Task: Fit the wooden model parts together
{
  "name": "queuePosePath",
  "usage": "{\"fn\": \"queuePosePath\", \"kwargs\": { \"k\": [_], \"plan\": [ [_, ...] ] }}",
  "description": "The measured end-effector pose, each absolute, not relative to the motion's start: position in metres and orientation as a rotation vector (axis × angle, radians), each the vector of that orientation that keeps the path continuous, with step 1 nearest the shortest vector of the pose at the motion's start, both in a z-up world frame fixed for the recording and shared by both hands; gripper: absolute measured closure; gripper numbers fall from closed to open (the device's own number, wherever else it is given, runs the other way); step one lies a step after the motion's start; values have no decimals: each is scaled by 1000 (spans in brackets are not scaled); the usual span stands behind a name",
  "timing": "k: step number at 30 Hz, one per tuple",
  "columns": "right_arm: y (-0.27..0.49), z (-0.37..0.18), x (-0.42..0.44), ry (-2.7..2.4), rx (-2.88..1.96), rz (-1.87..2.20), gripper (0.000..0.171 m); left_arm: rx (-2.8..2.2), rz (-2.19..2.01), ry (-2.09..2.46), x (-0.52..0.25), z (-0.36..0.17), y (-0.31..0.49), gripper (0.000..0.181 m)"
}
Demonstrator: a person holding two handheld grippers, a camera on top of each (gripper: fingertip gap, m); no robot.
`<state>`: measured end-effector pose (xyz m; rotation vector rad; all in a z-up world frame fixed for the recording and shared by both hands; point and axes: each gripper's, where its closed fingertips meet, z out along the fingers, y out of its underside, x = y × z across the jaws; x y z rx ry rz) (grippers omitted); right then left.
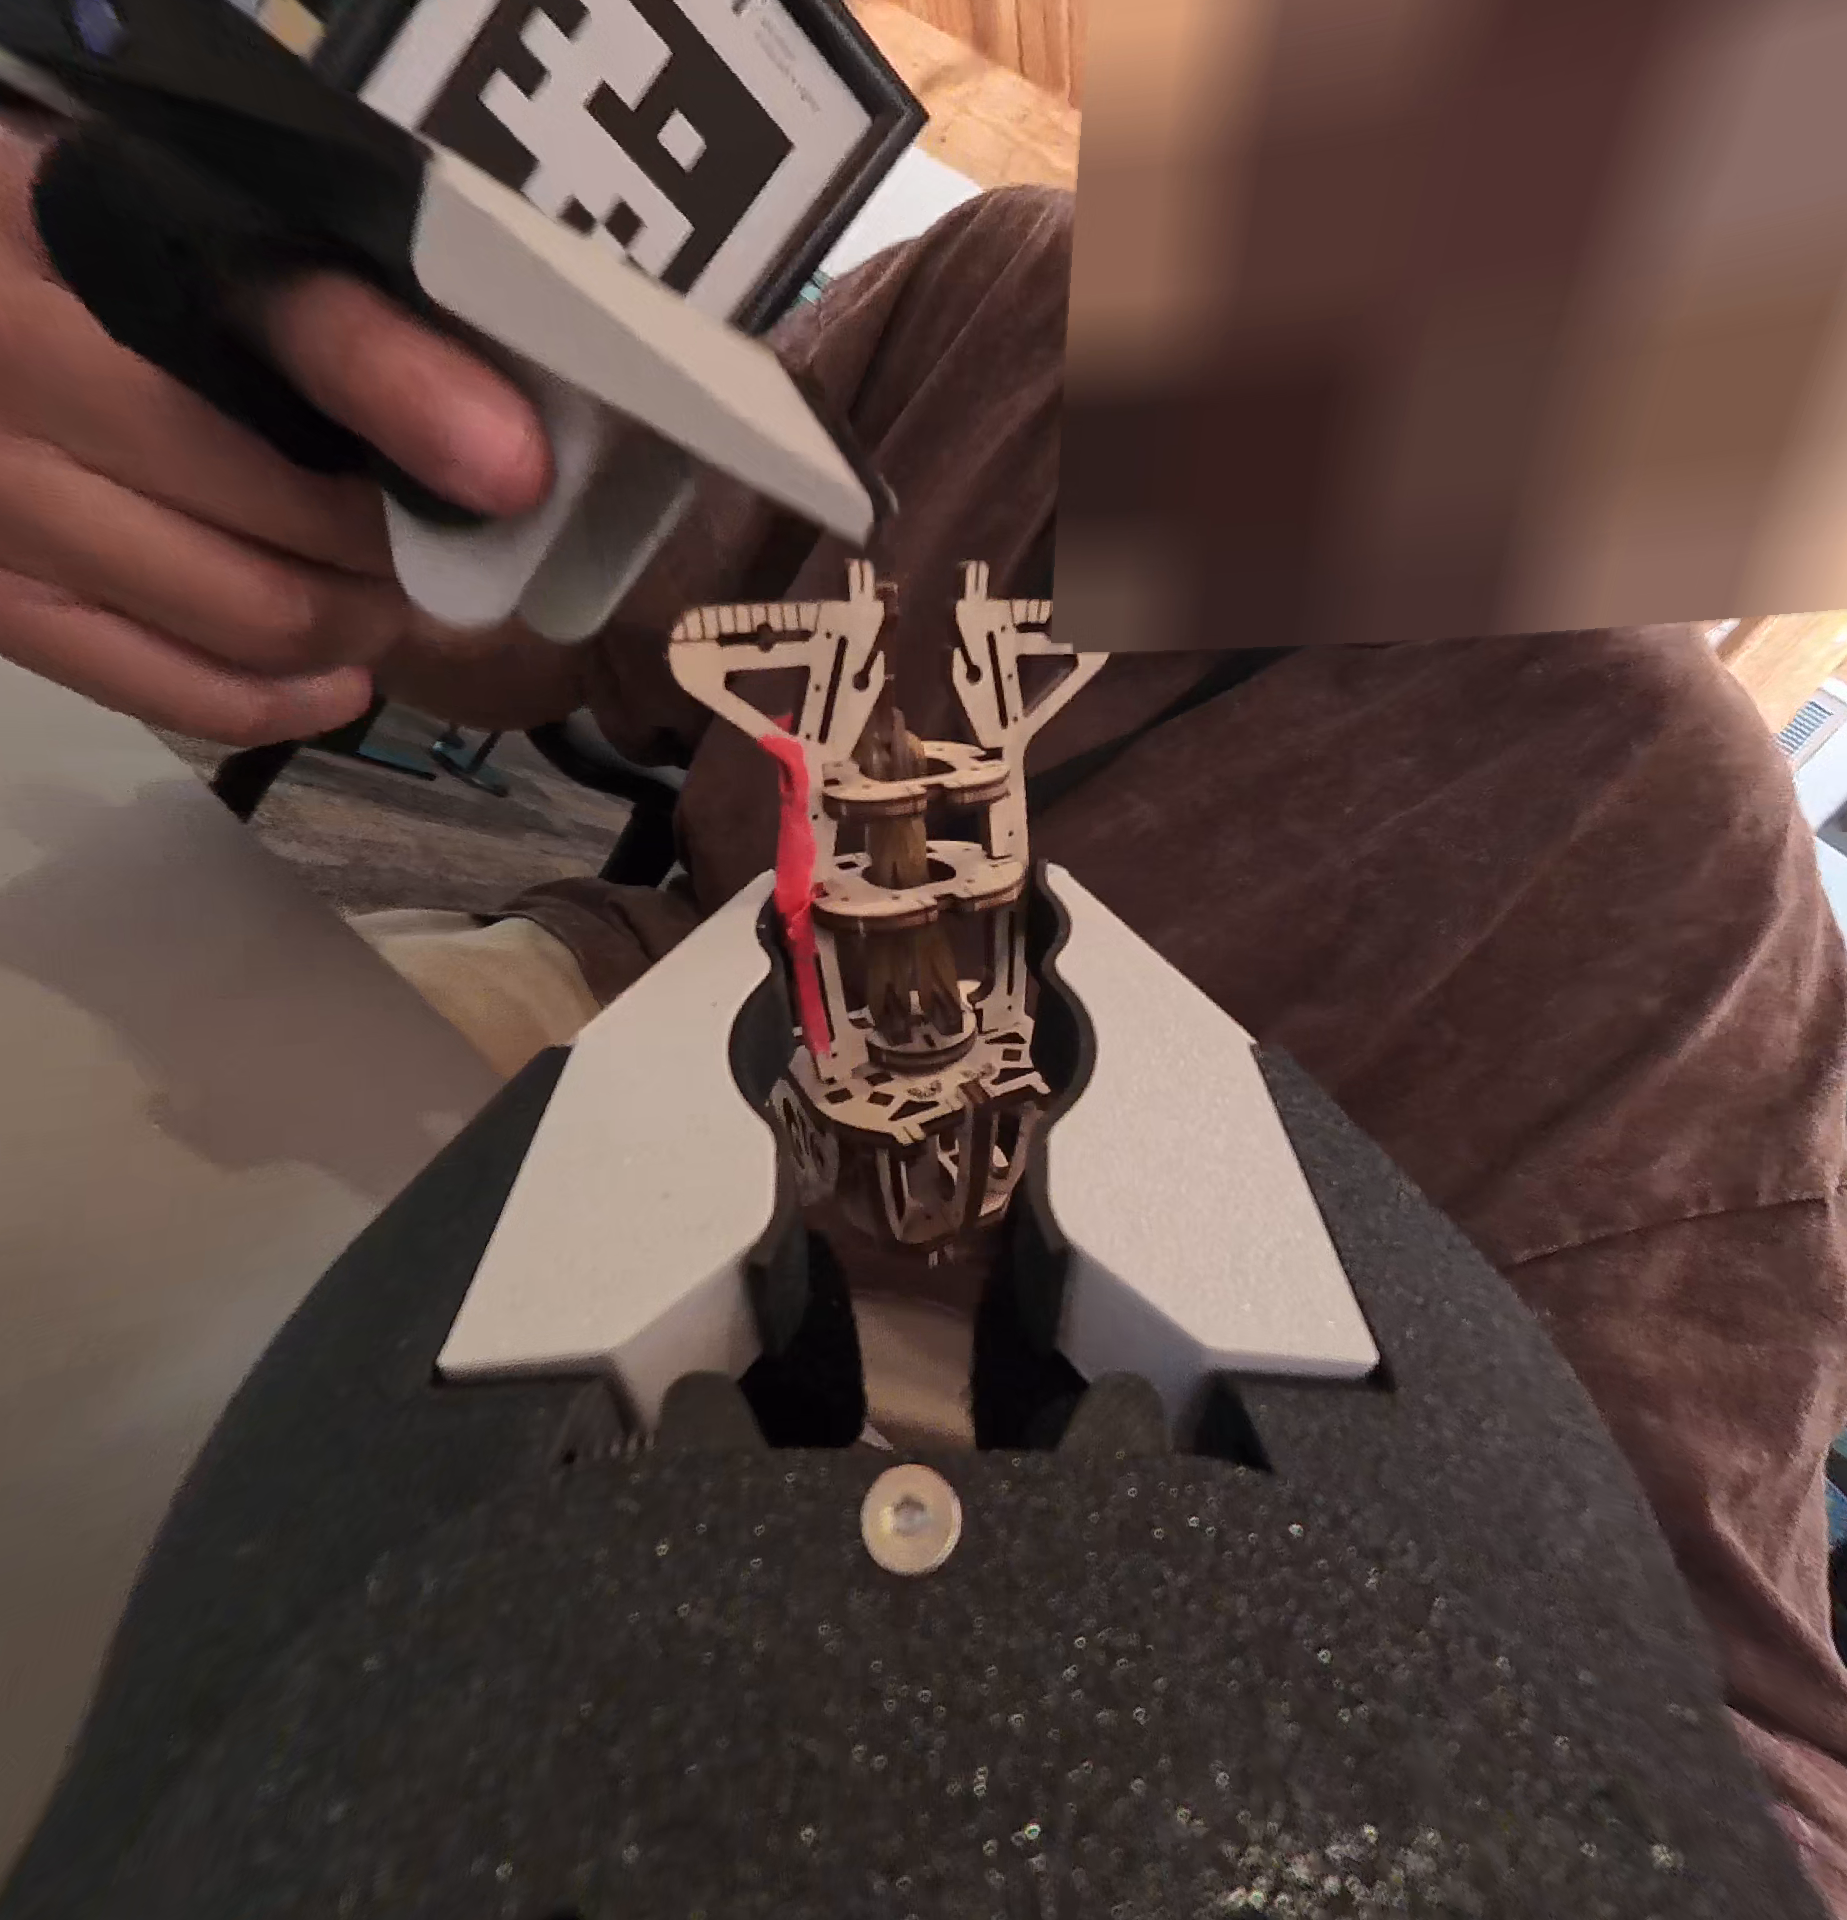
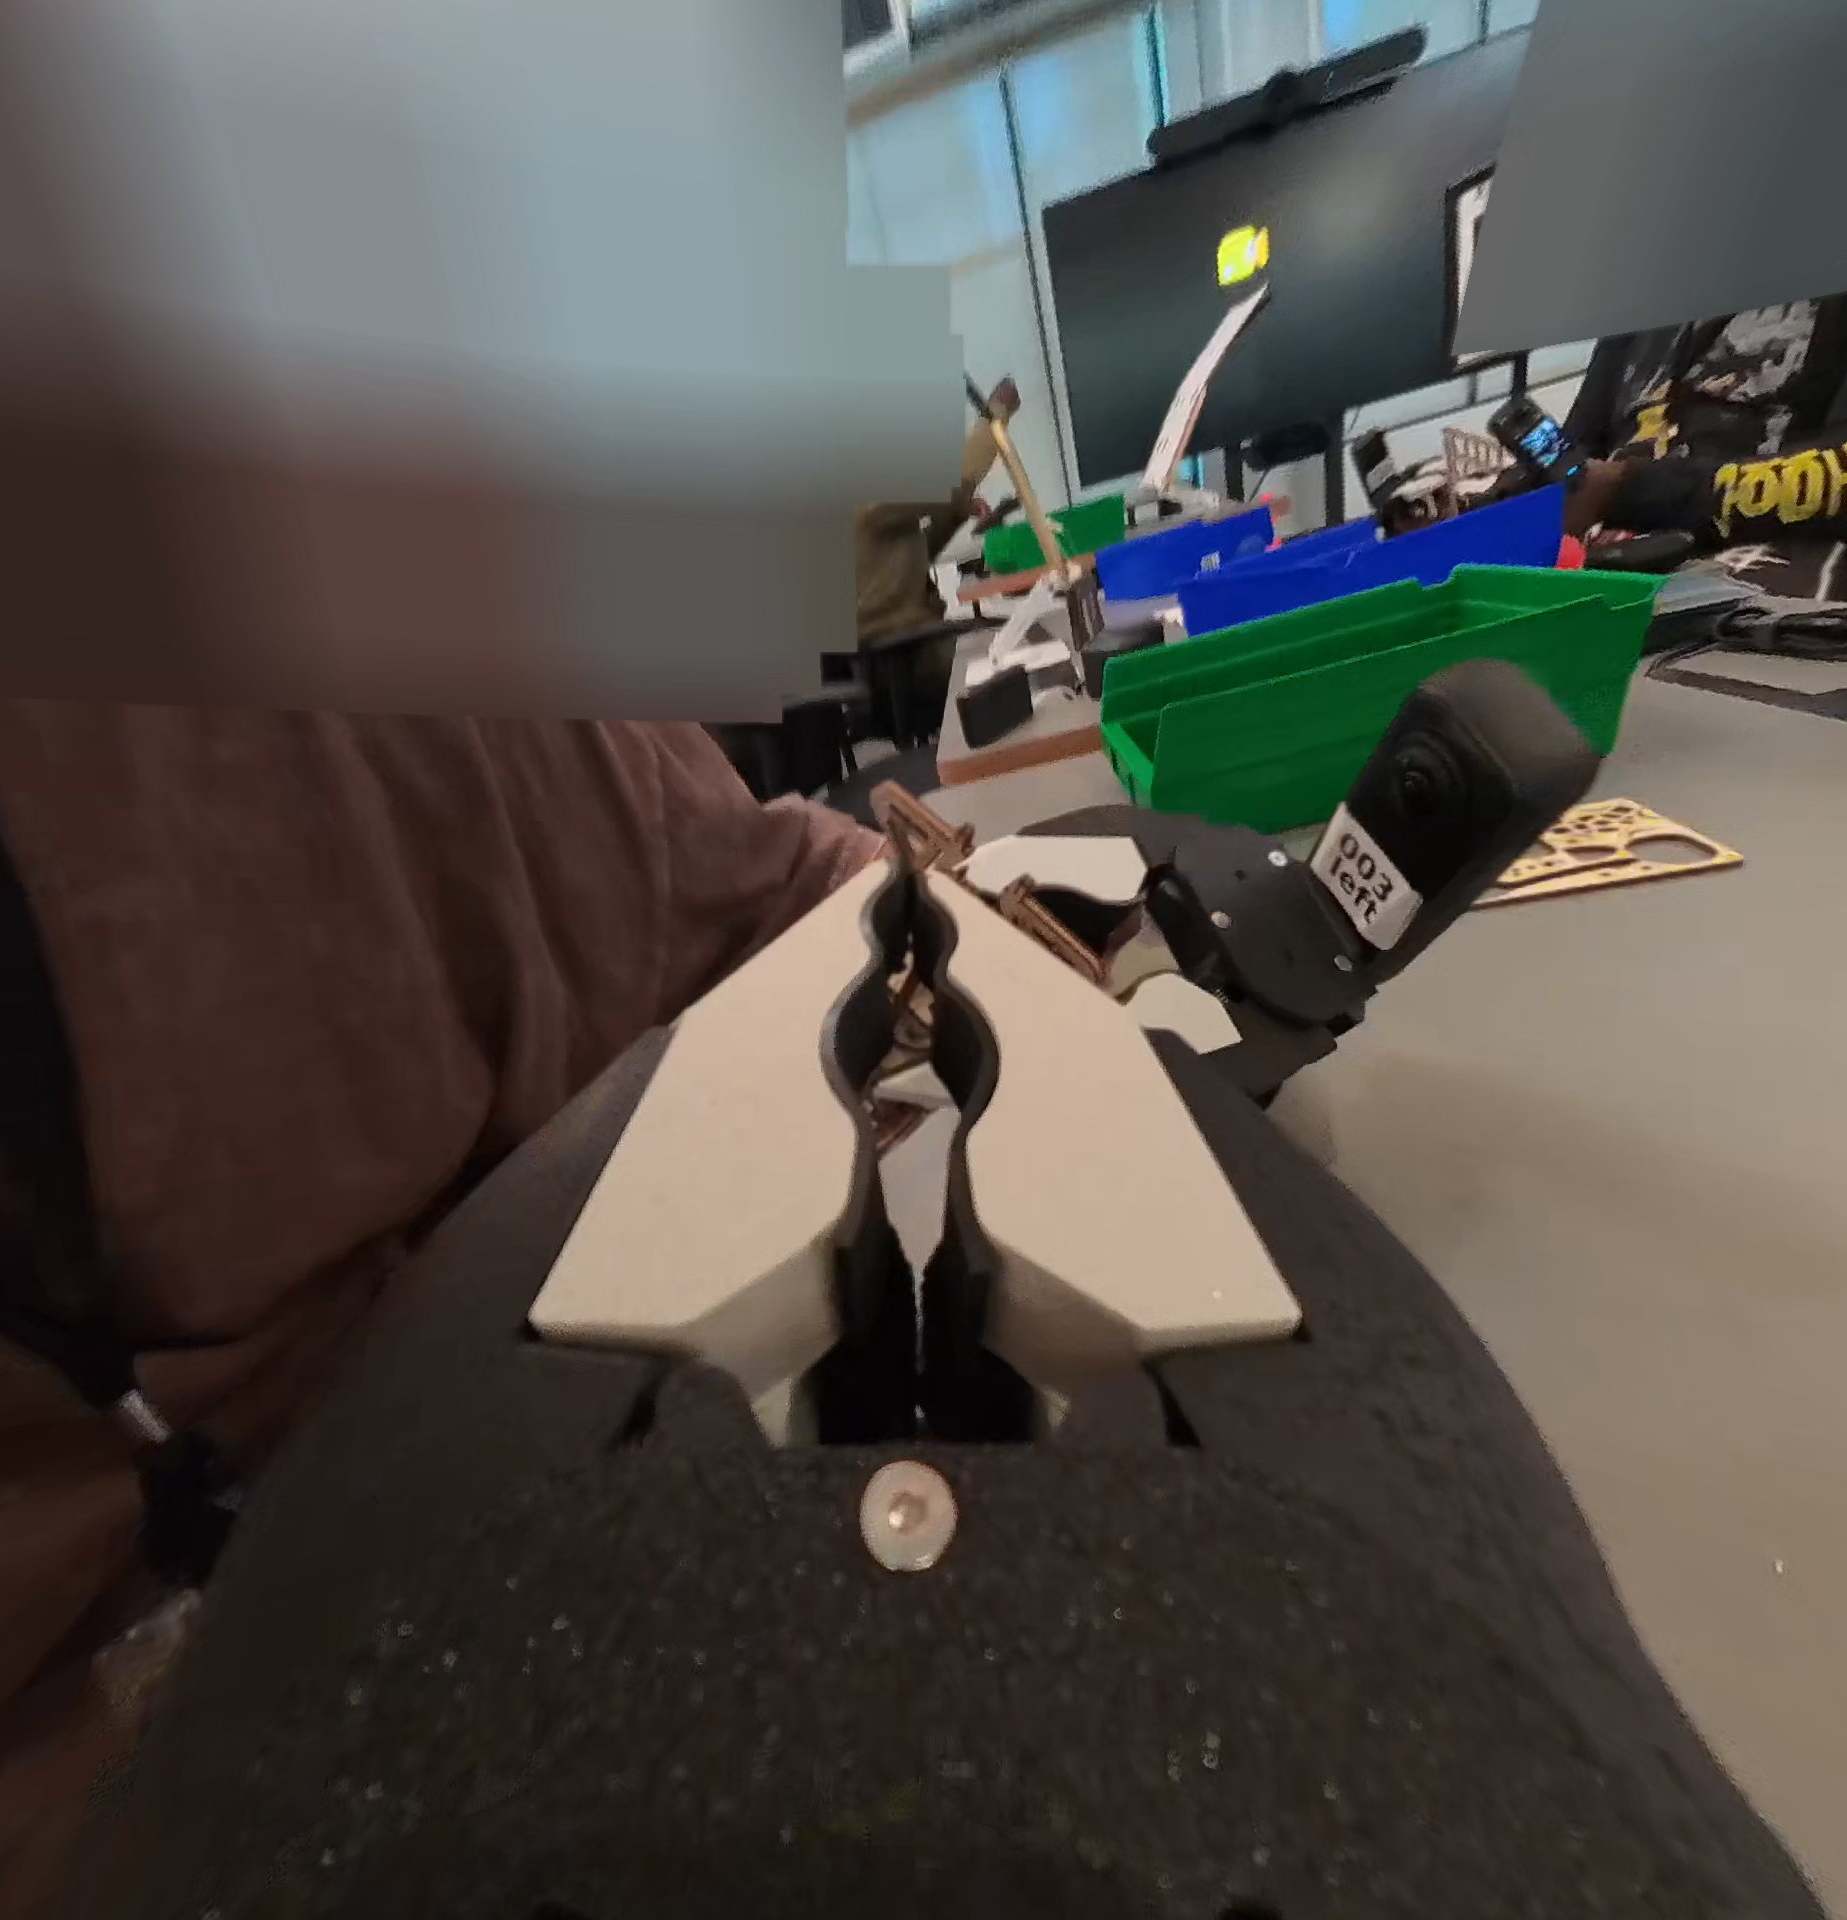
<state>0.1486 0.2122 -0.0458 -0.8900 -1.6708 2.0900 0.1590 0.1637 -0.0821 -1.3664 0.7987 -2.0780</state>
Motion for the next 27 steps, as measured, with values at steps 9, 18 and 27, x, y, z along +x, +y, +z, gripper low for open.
{"fn": "queuePosePath", "kwargs": {
  "k": [9, 18, 27],
  "plan": [
    [214, -69, 139, -1734, -981, 1814, 162, -1386, -2001, 701, 156, -82, 183, 141],
    [230, -82, 128, -1694, -1151, 1729, 152, -1387, -1887, 603, 152, -79, 202, 141],
    [196, -67, 131, -1657, -1074, 2290, 116, -1163, -2165, 642, 151, -52, 179, 142]
  ]
}}
